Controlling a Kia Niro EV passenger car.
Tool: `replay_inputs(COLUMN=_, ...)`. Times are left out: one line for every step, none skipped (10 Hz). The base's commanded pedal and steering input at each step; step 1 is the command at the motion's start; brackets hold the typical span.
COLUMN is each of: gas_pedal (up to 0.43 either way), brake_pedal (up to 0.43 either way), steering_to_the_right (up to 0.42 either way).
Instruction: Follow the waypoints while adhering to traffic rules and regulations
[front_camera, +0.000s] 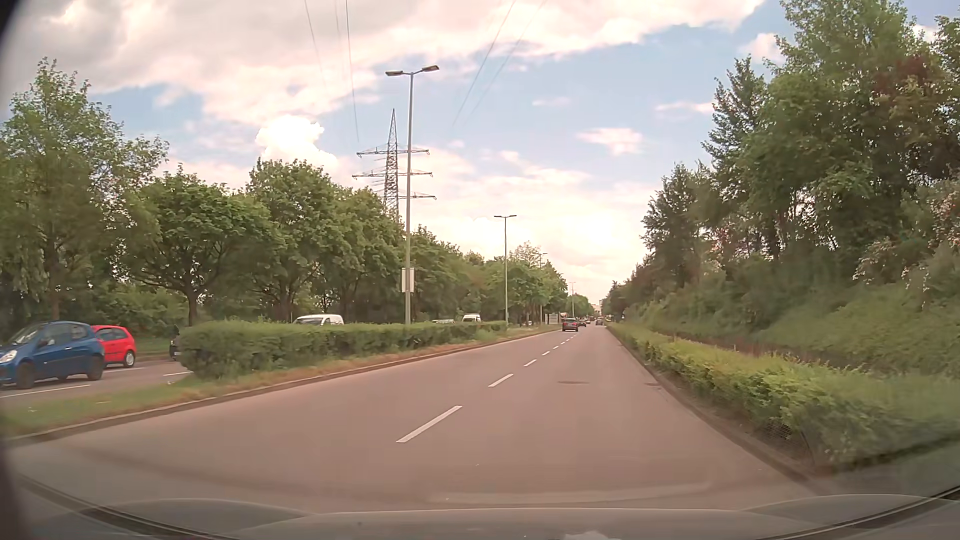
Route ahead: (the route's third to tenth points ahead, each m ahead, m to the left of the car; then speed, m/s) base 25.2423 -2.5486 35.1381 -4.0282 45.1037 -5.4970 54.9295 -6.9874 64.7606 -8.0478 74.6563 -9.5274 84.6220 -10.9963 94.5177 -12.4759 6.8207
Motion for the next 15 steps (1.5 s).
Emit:
replay_inputs(gas_pedal=0.209, brake_pedal=0.018, steering_to_the_right=0.098)
replay_inputs(gas_pedal=0.209, brake_pedal=0.018, steering_to_the_right=0.094)
replay_inputs(gas_pedal=0.209, brake_pedal=0.018, steering_to_the_right=0.088)
replay_inputs(gas_pedal=0.209, brake_pedal=0.018, steering_to_the_right=0.079)
replay_inputs(gas_pedal=0.209, brake_pedal=0.018, steering_to_the_right=0.068)
replay_inputs(gas_pedal=0.209, brake_pedal=0.018, steering_to_the_right=0.054)
replay_inputs(gas_pedal=0.209, brake_pedal=0.018, steering_to_the_right=0.031)
replay_inputs(gas_pedal=0.209, brake_pedal=0.018, steering_to_the_right=0.02)
replay_inputs(gas_pedal=0.209, brake_pedal=0.018, steering_to_the_right=0.015)
replay_inputs(gas_pedal=0.209, brake_pedal=0.018, steering_to_the_right=0.015)
replay_inputs(gas_pedal=0.209, brake_pedal=0.018, steering_to_the_right=0.021)
replay_inputs(gas_pedal=0.209, brake_pedal=0.018, steering_to_the_right=0.024)
replay_inputs(gas_pedal=0.209, brake_pedal=0.018, steering_to_the_right=0.021)
replay_inputs(gas_pedal=0.209, brake_pedal=0.018, steering_to_the_right=0.016)
replay_inputs(gas_pedal=0.209, brake_pedal=0.018, steering_to_the_right=0.016)
